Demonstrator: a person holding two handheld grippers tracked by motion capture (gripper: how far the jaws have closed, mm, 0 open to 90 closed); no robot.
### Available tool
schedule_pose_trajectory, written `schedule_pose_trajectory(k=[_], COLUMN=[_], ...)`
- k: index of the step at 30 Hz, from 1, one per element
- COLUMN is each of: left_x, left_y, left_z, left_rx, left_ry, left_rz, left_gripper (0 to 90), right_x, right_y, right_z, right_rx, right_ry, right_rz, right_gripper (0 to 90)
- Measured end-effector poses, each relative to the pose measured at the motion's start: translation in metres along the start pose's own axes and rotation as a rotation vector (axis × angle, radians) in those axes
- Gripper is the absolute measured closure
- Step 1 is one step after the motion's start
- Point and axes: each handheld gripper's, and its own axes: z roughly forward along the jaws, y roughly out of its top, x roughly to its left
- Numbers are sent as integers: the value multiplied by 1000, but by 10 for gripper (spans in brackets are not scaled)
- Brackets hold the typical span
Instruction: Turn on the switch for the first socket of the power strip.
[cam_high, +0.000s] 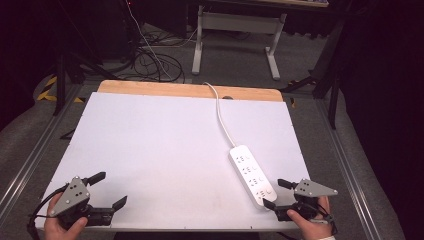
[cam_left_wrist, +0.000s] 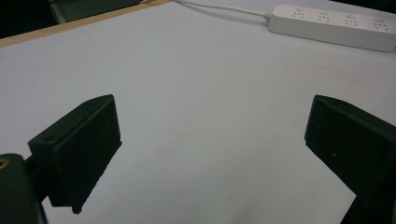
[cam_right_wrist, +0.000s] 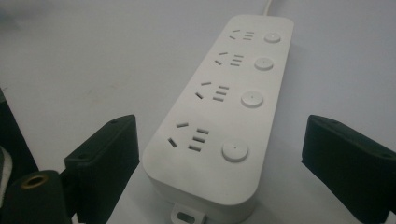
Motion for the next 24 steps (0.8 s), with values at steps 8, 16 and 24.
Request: schedule_pose_trajectory(k=[8, 16, 24], left_x=[0, 1, 1], left_y=[0, -1, -2], left_z=[3, 3, 2], left_rx=[2, -9, -1], left_ry=[7, 16, 14], left_rz=[2, -1, 0], left_gripper=[42, 40, 38], right_x=[2, 6, 6], right_y=[-13, -9, -3], right_z=[8, 8, 0], right_rx=[52, 30, -48], right_ry=[-14, 11, 14], right_rz=[-1, -24, -34], right_gripper=[103, 104, 128])
